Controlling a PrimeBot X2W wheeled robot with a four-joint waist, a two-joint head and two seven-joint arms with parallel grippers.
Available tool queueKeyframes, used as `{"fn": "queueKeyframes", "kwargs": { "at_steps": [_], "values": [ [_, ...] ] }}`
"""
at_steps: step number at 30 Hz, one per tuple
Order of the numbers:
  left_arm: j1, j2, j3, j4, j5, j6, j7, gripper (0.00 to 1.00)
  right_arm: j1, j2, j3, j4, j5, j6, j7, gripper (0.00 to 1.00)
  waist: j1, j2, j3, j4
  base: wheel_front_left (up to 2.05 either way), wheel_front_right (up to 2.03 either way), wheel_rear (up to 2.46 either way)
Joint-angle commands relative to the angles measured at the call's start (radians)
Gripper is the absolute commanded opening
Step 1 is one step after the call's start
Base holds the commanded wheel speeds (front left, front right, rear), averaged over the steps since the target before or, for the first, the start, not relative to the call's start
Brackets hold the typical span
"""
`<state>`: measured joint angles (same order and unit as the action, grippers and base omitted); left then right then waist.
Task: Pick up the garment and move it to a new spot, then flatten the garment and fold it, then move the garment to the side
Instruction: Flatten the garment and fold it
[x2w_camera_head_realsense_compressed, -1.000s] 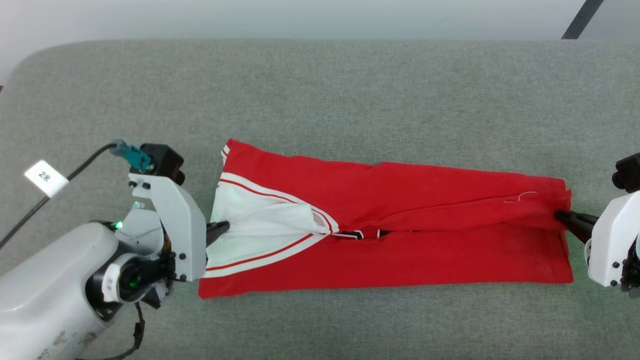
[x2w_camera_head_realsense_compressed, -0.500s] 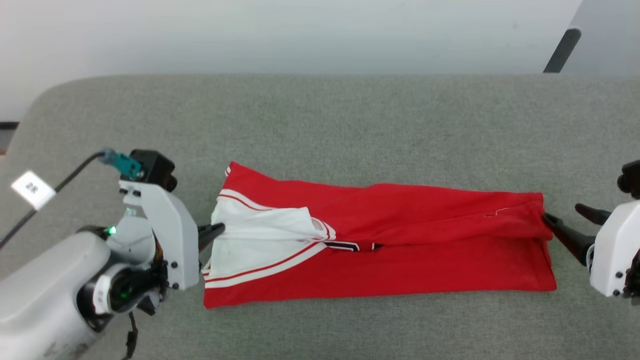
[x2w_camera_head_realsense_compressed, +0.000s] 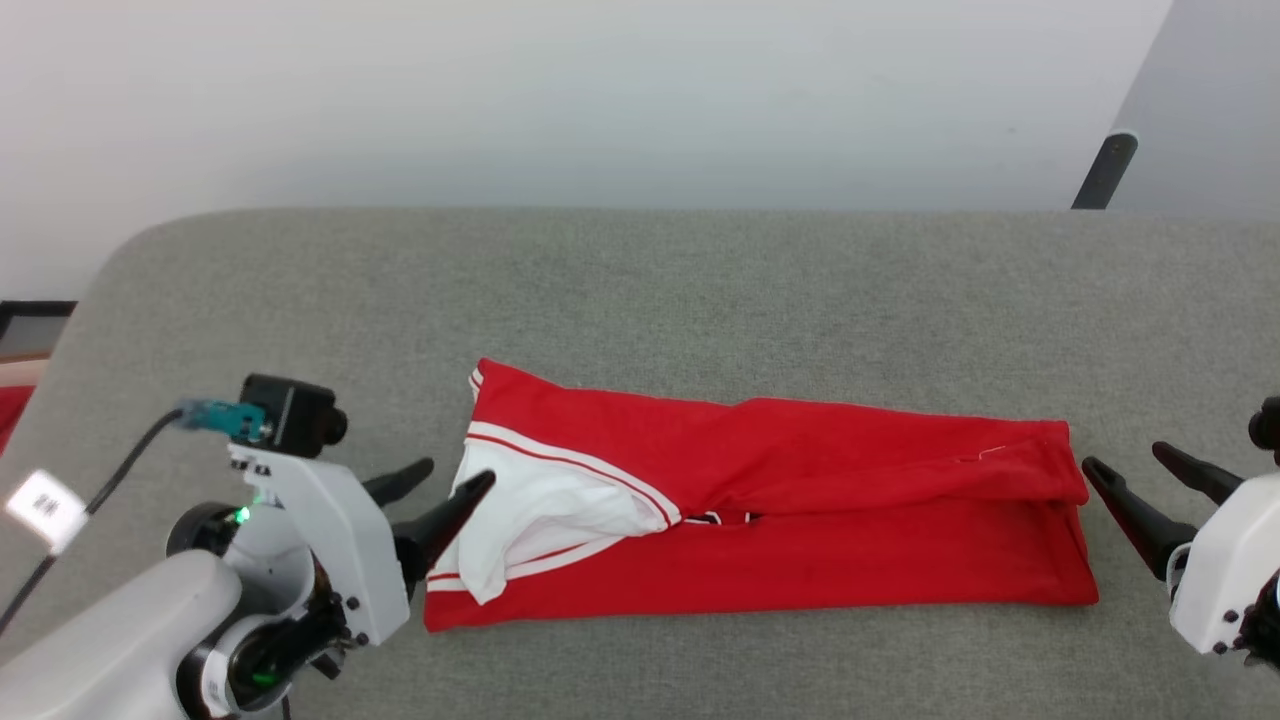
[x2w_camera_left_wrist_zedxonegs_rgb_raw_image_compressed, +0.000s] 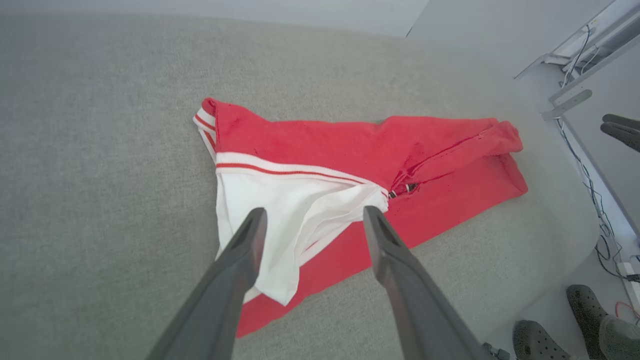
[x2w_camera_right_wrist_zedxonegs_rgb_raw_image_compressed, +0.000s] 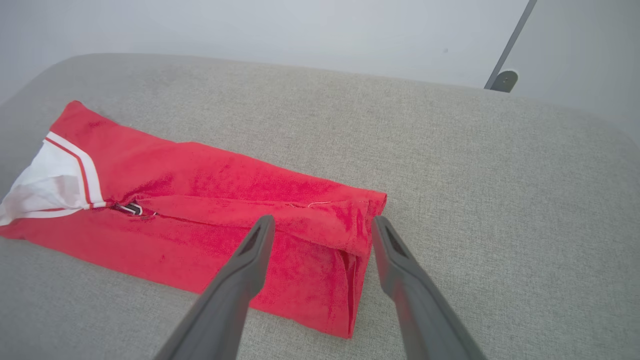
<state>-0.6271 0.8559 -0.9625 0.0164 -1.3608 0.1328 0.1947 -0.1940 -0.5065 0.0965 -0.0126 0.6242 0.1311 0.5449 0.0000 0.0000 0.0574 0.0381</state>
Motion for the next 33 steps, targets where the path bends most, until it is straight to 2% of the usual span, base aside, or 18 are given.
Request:
{"fn": "queueKeyframes", "kwargs": {
  "at_steps": [1, 5, 9, 12, 15, 21, 28, 33],
  "values": [
    [0.027, -0.006, 0.012, 0.007, 0.018, -0.018, -0.054, 1.0, 0.027, 0.011, -0.012, -0.009, -0.007, -0.001, -0.027, 1.0, 0.0, 0.0, -0.014, 0.007, 0.0, 0.0, 0.0],
    [0.061, -0.009, 0.037, 0.02, 0.065, -0.061, -0.201, 1.0, 0.059, 0.03, -0.024, -0.006, -0.029, -0.001, -0.08, 1.0, 0.0, 0.0, -0.029, 0.014, 0.0, 0.0, 0.0],
    [0.105, -0.005, 0.071, 0.046, 0.134, -0.075, -0.383, 1.0, 0.084, 0.04, -0.028, 0.017, -0.047, -0.001, -0.116, 1.0, 0.0, 0.0, -0.044, 0.018, 0.0, 0.0, 0.0],
    [0.153, -0.023, 0.112, 0.067, 0.17, -0.077, -0.447, 1.0, 0.097, 0.042, -0.039, 0.043, -0.054, -0.001, -0.126, 1.0, 0.0, 0.0, -0.053, 0.026, 0.0, 0.0, 0.0],
    [0.189, -0.038, 0.151, 0.076, 0.204, -0.073, -0.458, 1.0, 0.105, 0.044, -0.045, 0.06, -0.053, -0.001, -0.13, 1.0, 0.0, 0.0, -0.057, 0.032, 0.0, 0.0, 0.0],
    [0.354, -0.148, 0.427, 0.057, 0.342, -0.074, -0.459, 1.0, 0.107, 0.035, -0.073, 0.108, -0.043, -0.001, -0.115, 1.0, 0.0, 0.0, -0.054, 0.053, 0.0, 0.0, 0.0],
    [0.499, -0.269, 0.65, 0.035, 0.487, -0.132, -0.459, 1.0, 0.066, 0.016, -0.095, 0.156, -0.031, -0.001, -0.054, 1.0, 0.0, 0.0, -0.008, 0.082, 0.0, 0.0, 0.0],
    [0.54, -0.358, 0.764, 0.039, 0.557, -0.19, -0.459, 1.0, 0.022, 0.0, -0.107, 0.186, -0.022, -0.001, -0.01, 1.0, 0.0, 0.0, 0.044, 0.106, 0.0, 0.0, 0.0]
  ]
}}
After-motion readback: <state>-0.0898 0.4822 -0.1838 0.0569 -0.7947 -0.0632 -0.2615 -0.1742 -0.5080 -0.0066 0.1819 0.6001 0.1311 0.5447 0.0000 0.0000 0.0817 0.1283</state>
